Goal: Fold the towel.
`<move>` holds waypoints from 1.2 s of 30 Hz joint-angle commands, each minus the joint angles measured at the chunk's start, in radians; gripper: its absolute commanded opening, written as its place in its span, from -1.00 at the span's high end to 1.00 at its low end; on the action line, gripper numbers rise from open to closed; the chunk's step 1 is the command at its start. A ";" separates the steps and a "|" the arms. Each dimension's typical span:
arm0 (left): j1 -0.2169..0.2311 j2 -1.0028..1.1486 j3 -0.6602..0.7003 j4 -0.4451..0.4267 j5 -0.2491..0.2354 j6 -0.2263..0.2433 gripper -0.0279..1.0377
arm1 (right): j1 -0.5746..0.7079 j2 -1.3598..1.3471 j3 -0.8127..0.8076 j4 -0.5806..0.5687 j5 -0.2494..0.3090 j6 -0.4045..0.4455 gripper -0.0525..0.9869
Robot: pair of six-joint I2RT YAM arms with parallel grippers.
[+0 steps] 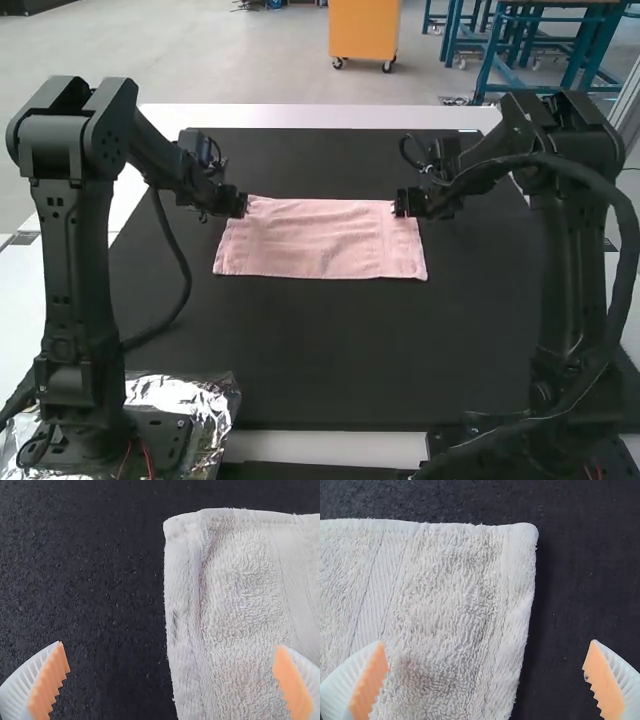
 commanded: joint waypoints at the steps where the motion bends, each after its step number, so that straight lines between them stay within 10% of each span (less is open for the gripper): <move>1: 0.009 0.019 0.039 0.009 -0.016 0.016 -0.85 | 0.012 0.029 0.034 0.001 0.020 -0.012 -0.85; 10: 0.027 0.068 0.057 -0.003 -0.022 0.014 -0.71 | 0.031 0.055 0.040 -0.030 0.025 -0.018 -0.75; 12: 0.027 0.080 0.057 -0.007 -0.017 0.014 -0.27 | 0.030 0.056 0.031 -0.045 0.010 -0.024 -0.05; 13: 0.029 0.083 0.051 0.001 0.001 0.011 0.29 | 0.031 0.056 0.021 -0.039 0.000 -0.034 0.67; 14: 0.032 0.088 0.048 0.020 0.026 0.010 0.94 | 0.028 0.056 0.014 -0.037 -0.029 -0.060 0.92; 36: 0.055 -0.096 -0.012 -0.056 0.168 0.010 0.90 | -0.030 -0.171 -0.026 -0.122 -0.107 -0.057 0.95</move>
